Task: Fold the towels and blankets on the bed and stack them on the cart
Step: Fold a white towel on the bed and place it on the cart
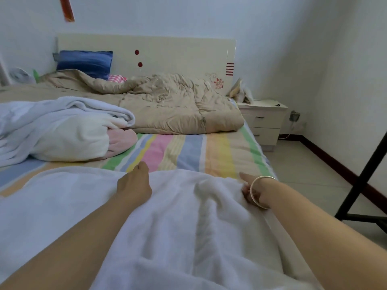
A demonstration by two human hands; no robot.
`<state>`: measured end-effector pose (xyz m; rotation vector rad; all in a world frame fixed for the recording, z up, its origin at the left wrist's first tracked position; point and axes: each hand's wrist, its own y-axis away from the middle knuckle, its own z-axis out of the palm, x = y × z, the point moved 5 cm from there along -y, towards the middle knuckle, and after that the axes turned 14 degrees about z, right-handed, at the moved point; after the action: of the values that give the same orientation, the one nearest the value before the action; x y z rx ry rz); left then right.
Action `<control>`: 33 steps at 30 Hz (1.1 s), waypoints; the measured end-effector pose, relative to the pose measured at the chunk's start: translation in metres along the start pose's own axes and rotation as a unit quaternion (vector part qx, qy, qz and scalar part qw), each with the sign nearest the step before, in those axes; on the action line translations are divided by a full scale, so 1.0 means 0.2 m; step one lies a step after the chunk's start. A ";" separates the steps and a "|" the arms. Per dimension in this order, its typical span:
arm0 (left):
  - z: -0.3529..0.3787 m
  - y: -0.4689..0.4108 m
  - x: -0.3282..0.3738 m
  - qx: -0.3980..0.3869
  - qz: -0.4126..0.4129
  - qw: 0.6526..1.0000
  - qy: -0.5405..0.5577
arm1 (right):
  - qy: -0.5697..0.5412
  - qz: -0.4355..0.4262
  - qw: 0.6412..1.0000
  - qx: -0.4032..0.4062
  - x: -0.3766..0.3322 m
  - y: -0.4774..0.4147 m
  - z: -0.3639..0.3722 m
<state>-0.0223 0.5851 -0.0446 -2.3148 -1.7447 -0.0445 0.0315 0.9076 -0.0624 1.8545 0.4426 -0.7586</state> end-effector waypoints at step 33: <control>0.41 -0.64 0.04 0.000 0.093 0.995 -0.046 | 0.101 -0.153 0.919 0.350 -0.60 -0.82 -0.29</control>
<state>-0.1517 0.6425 -0.1016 -2.5047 -1.5610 0.0966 -0.1397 1.0300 -0.0767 2.5891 0.6626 -1.0294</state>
